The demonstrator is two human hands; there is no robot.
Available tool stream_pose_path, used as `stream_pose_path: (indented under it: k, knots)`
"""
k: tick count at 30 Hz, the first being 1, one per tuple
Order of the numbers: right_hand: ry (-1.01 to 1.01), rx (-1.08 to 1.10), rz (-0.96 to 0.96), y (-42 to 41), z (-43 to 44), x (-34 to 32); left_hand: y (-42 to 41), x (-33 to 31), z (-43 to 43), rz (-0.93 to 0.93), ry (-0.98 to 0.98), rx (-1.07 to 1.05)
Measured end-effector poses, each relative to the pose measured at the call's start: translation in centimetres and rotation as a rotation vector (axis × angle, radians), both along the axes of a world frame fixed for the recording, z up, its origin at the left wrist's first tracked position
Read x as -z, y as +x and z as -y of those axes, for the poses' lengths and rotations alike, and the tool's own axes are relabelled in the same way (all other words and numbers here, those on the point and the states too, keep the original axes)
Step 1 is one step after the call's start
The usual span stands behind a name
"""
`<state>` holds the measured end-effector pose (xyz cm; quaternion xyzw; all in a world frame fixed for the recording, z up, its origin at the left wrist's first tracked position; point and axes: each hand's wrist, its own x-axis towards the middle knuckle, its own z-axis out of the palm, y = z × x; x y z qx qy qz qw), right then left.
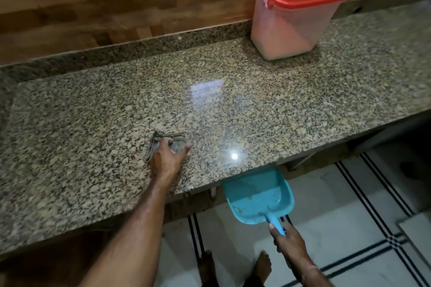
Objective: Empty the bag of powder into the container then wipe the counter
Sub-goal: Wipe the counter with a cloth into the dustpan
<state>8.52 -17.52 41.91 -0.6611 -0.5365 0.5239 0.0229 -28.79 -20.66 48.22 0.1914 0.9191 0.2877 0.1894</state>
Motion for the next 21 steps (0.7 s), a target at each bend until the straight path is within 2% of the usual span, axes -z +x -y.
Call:
stream_pose_path:
  k: [3, 8, 10, 13, 18, 21]
  knots:
    - [-0.015, -0.032, -0.009, 0.9, -0.7, 0.4, 1.0, 0.7, -0.6, -0.144, 0.009, -0.102]
    - [-0.01, -0.077, 0.043, 2.2, -0.9, 2.7, 1.6, 2.0, -2.0, -0.141, -0.099, -0.165]
    - [-0.023, -0.1, 0.05, 2.4, -1.1, 3.4, 1.7, 2.2, -2.3, -0.21, -0.145, -0.106]
    - [-0.059, -0.112, 0.04, 2.3, -1.5, 3.9, 1.3, 2.8, -1.4, -0.23, -0.112, -0.045]
    - [-0.106, -0.088, -0.057, 2.3, -3.2, 4.6, -0.3, 3.8, -0.4, -0.18, -0.042, -0.364]
    - [-0.127, -0.115, -0.115, 2.2, -4.8, 5.0, -0.3, 3.8, -2.8, -0.222, -0.067, -0.338]
